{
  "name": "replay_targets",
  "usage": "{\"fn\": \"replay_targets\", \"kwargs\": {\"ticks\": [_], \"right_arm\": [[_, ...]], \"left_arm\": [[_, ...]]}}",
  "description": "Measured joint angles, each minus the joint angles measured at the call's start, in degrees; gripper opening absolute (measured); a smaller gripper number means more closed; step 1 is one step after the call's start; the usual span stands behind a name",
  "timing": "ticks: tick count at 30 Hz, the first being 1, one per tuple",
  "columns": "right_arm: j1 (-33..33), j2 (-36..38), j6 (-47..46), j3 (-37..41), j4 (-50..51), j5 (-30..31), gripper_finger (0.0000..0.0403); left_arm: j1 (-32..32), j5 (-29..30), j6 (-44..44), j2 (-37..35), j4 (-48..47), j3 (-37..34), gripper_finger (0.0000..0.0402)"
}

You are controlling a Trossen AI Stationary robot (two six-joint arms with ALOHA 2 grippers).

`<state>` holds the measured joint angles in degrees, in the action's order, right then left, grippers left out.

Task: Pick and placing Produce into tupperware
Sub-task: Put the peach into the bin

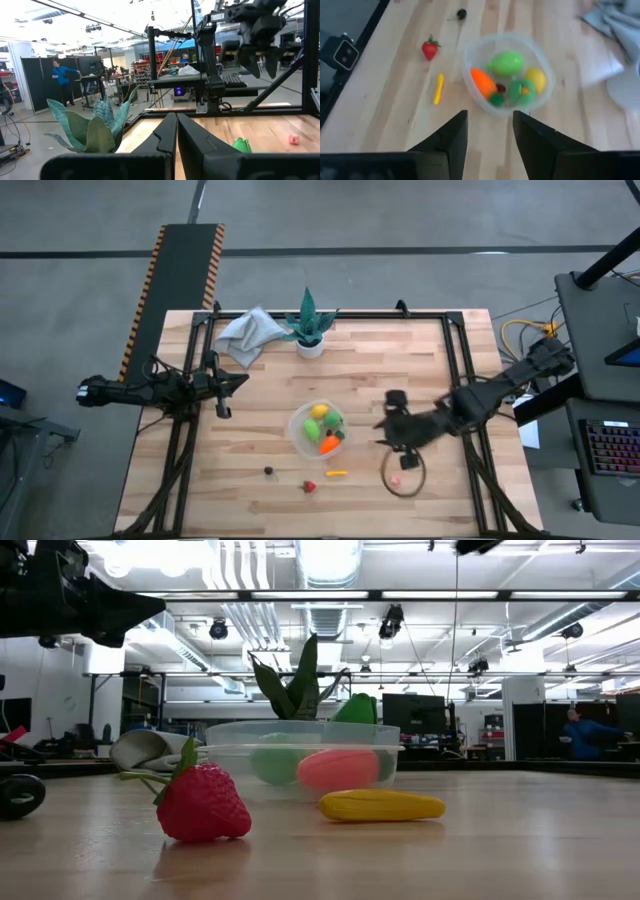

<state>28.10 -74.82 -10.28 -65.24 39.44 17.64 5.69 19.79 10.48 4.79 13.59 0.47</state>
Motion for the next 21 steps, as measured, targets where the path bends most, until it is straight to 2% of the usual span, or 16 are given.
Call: {"fn": "replay_targets", "kwargs": {"ticks": [4,7,15,21], "right_arm": [[5.45,1.15,-16.98,3.36,1.25,2.34,0.0154],[7.92,0.08,-25.16,6.93,0.73,1.56,0.0181],[12.44,-6.86,-33.09,15.06,-9.06,-1.42,0.0276],[14.35,-12.59,-37.87,15.99,-12.59,-3.41,0.0290]], "left_arm": [[-0.02,-0.01,0.00,-0.01,0.01,-0.02,0.0000],[0.00,0.00,0.00,0.05,0.04,0.00,0.0000],[-0.02,-0.02,0.43,-0.06,0.42,-0.02,0.0000],[-0.02,0.00,0.46,-0.02,1.18,-0.02,0.0000]]}}
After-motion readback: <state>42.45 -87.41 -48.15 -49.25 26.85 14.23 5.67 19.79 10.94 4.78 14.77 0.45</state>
